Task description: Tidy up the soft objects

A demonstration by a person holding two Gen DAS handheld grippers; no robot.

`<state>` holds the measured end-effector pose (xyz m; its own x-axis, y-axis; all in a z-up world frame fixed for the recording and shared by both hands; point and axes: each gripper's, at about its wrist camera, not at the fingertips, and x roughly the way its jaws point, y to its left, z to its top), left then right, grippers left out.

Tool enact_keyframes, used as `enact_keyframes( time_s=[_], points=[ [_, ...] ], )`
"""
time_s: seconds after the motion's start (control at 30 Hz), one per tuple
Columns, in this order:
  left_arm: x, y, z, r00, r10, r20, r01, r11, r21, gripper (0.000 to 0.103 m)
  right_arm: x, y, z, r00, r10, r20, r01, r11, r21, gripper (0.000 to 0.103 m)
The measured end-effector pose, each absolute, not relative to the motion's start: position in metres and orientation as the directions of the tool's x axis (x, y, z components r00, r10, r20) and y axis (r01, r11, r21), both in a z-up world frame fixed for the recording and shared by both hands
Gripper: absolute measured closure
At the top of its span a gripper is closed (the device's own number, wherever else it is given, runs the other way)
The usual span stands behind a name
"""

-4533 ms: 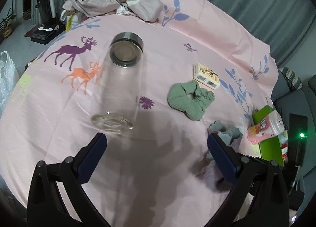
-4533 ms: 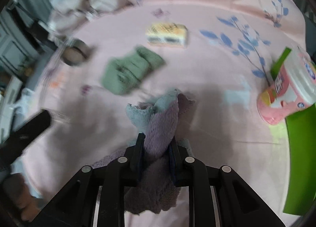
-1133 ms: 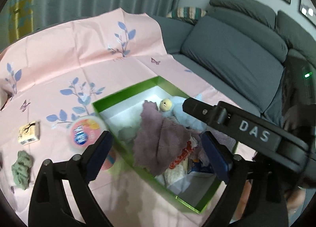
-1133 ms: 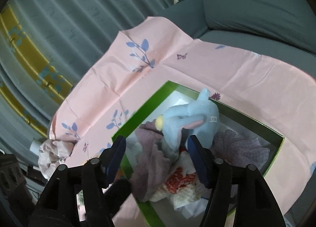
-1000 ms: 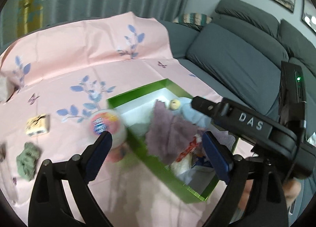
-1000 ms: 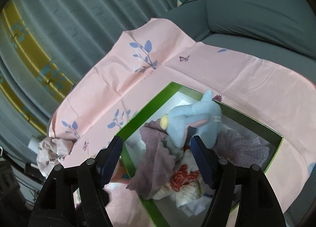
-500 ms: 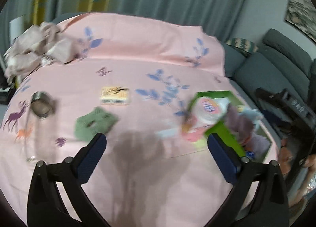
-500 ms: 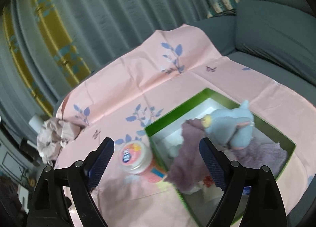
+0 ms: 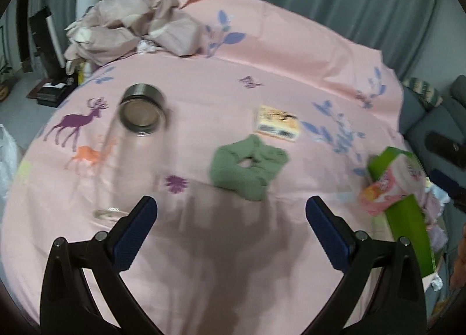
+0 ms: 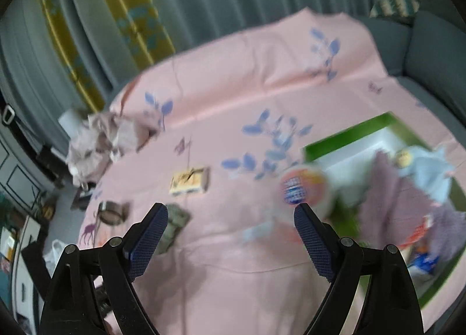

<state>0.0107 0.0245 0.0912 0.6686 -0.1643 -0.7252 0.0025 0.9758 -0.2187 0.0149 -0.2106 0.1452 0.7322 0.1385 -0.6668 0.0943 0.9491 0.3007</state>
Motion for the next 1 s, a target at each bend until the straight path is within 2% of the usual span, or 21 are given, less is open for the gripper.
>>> enact_keyframes(
  time_s=[0.23,0.53,0.7,0.73,0.77,1.0],
  points=[
    [0.013,0.046,0.092,0.661,-0.163,-0.732,-0.042,0.967,-0.253,0.002,0.105,-0.136,0.108,0.559,0.222,-0.799,-0.003,0.964,0.265,0.014],
    [0.016,0.064,0.095,0.657,-0.166,-0.735,-0.078,0.955,-0.285,0.002,0.198,-0.093,0.051,0.425,0.096,-0.900,0.051,0.990,0.130,0.014],
    [0.018,0.066,0.096,0.652,-0.175,-0.738,-0.079,0.952,-0.295,0.002,0.212,-0.097,0.030,0.403,0.070,-0.913,0.084,0.990,0.113,0.015],
    [0.018,0.066,0.095,0.650,-0.178,-0.739,-0.078,0.952,-0.298,0.002,0.211,-0.099,0.029,0.410,0.065,-0.910,0.086,0.990,0.109,0.026],
    [0.018,0.066,0.095,0.649,-0.180,-0.739,-0.077,0.951,-0.298,0.002,0.210,-0.100,0.029,0.412,0.071,-0.908,0.082,0.990,0.114,0.029],
    [0.018,0.065,0.094,0.647,-0.176,-0.742,-0.080,0.952,-0.295,0.002,0.163,-0.119,0.061,0.465,0.130,-0.876,0.051,0.984,0.173,0.029]
  ],
)
